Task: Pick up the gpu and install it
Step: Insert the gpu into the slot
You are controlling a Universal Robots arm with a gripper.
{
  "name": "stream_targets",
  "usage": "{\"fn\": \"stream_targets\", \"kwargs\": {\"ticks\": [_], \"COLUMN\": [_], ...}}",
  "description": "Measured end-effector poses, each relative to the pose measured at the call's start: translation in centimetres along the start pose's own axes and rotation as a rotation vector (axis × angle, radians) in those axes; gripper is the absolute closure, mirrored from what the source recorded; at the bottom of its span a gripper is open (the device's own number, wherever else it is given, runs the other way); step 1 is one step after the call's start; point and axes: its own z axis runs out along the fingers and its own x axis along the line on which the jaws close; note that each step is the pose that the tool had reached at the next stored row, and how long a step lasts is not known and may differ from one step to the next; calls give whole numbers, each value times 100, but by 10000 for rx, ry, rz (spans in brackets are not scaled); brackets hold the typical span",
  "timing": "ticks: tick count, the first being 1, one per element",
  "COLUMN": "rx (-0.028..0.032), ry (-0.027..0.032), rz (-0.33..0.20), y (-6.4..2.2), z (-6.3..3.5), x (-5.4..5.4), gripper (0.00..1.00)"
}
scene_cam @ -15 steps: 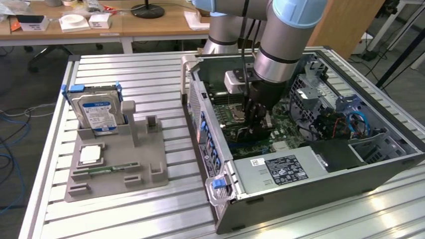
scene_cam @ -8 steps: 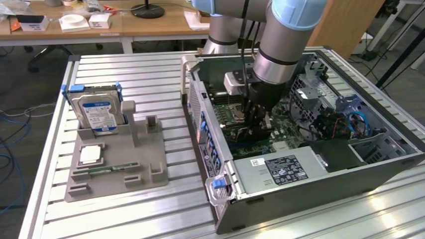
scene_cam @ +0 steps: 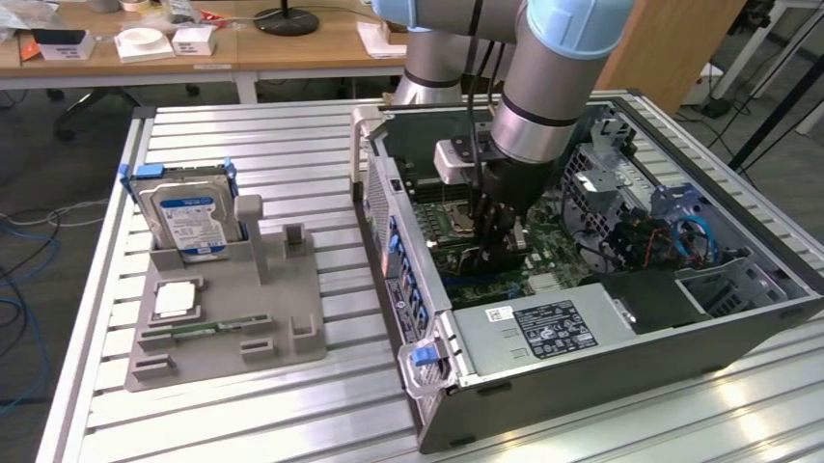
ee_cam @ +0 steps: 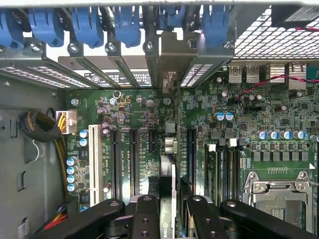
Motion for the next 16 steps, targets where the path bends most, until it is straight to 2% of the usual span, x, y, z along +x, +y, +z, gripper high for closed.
{"fn": "stream_targets", "kwargs": {"ticks": [16], "rx": [2], "ry": [-13], "rz": [-33], "y": [1], "z": [-47], "x": [-5], "gripper": [74]}}
